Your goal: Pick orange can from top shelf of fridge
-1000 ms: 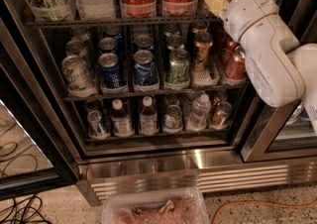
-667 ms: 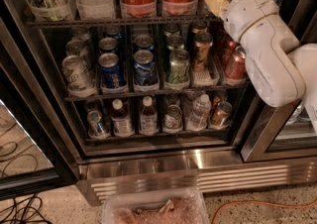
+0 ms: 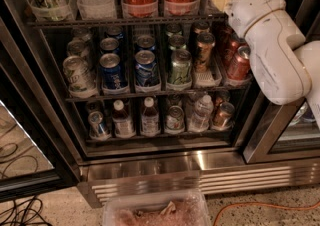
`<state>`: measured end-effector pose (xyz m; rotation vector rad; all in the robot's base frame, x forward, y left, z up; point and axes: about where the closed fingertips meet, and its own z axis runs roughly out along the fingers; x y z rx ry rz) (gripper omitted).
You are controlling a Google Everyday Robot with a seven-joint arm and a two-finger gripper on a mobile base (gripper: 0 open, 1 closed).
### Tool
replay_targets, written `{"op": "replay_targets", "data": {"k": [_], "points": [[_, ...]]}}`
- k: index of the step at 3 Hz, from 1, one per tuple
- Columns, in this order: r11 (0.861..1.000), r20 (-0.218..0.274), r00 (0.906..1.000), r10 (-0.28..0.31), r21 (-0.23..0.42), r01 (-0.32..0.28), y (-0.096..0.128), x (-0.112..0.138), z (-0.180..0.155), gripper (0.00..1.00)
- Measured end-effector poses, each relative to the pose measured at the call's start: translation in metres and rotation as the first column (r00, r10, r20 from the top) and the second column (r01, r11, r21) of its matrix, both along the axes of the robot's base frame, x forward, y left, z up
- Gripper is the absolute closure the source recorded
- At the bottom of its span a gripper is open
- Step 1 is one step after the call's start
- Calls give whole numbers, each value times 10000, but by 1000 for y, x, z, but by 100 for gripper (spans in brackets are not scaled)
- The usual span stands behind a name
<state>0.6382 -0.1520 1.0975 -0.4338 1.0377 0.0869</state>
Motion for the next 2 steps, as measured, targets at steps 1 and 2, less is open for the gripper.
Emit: {"op": "replay_targets", "data": {"k": [1, 2], "points": [[9993, 455, 9988, 153, 341, -169, -3, -3, 18, 100], [9989, 499, 9985, 239, 397, -259, -2, -5, 19, 100]]}}
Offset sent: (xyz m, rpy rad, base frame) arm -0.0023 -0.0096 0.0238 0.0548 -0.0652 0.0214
